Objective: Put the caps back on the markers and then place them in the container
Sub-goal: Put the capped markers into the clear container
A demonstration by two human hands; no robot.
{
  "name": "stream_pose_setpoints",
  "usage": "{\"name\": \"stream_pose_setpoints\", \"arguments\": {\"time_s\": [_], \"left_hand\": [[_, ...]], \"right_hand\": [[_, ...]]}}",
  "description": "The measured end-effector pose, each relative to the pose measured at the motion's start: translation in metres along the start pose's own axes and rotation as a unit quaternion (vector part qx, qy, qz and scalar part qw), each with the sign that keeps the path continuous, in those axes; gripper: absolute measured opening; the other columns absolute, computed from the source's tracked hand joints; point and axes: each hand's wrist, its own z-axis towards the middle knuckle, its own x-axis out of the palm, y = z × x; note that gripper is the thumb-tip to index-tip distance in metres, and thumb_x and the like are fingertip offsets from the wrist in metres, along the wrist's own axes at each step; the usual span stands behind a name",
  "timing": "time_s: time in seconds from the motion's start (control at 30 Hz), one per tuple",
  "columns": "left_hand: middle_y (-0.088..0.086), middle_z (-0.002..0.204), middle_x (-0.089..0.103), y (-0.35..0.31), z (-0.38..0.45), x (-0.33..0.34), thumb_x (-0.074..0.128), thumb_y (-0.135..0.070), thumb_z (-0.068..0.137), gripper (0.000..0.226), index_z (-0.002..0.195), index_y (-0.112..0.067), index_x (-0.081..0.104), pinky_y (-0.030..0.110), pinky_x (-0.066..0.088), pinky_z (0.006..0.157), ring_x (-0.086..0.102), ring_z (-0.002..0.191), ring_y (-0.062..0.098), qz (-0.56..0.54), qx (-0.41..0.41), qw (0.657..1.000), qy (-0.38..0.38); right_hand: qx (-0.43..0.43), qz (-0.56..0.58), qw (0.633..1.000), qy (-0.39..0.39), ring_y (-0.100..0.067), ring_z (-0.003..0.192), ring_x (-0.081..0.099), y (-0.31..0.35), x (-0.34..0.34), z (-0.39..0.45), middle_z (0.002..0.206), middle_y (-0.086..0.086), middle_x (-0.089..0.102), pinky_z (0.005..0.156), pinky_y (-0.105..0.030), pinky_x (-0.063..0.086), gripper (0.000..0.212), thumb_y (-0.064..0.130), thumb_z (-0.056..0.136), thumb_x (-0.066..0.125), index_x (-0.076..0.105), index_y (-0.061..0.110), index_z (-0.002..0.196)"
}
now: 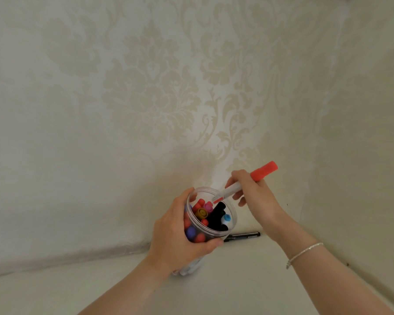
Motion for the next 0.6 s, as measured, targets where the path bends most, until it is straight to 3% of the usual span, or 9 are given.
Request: {"name": "stream_pose_setpoints", "arguments": {"time_s": [0.13,0.23,0.4,0.5,0.6], "left_hand": [[-0.033,0.120,0.052,0.002,0.000,-0.001,0.078,-0.066,0.050,0.100,0.135,-0.046,0.028,-0.001,0.038,0.086,0.051,0.108,-0.017,-0.008,-0.005,1.000,-0.003],[-0.032,0.120,0.052,0.003,-0.001,0.000,0.078,-0.065,0.050,0.101,0.136,-0.044,0.029,-0.001,0.037,0.086,0.050,0.109,-0.019,-0.010,-0.008,1.000,-0.003],[-0.034,0.122,0.050,0.006,-0.002,0.000,0.079,-0.064,0.050,0.102,0.137,-0.043,0.029,0.000,0.038,0.087,0.050,0.110,-0.019,-0.014,-0.004,1.000,-0.003],[-0.034,0.123,0.049,0.007,-0.002,-0.001,0.079,-0.066,0.051,0.102,0.137,-0.047,0.026,0.002,0.040,0.087,0.051,0.110,-0.016,-0.014,0.000,1.000,-0.001],[-0.033,0.124,0.050,0.007,-0.002,-0.001,0.078,-0.066,0.051,0.102,0.137,-0.046,0.027,0.003,0.041,0.088,0.052,0.111,-0.014,-0.012,0.006,1.000,0.001]], "right_hand": [[-0.016,0.020,1.000,0.000,-0.014,0.044,0.036,-0.001,-0.001,0.002,0.053,-0.003,0.042,0.045,-0.024,0.033,0.032,0.028,0.095,0.045,0.051,0.005,0.074],[-0.071,-0.010,0.997,-0.038,-0.015,0.048,0.031,-0.004,0.001,0.001,0.050,0.001,0.034,0.047,-0.027,0.028,0.035,0.025,0.092,0.051,0.043,0.000,0.070],[-0.138,-0.155,0.974,-0.094,-0.010,0.043,0.038,-0.011,0.011,-0.001,0.037,0.013,0.043,0.050,-0.025,0.032,0.036,0.032,0.086,0.061,0.044,0.015,0.059],[-0.145,-0.143,0.975,-0.093,-0.005,0.043,0.044,-0.016,0.012,0.002,0.038,0.017,0.045,0.046,-0.013,0.031,0.035,0.027,0.084,0.068,0.045,0.020,0.058],[-0.152,-0.113,0.979,-0.083,-0.003,0.042,0.044,-0.016,0.009,0.002,0.041,0.016,0.047,0.046,-0.011,0.033,0.029,0.023,0.080,0.073,0.051,0.017,0.062]]}}
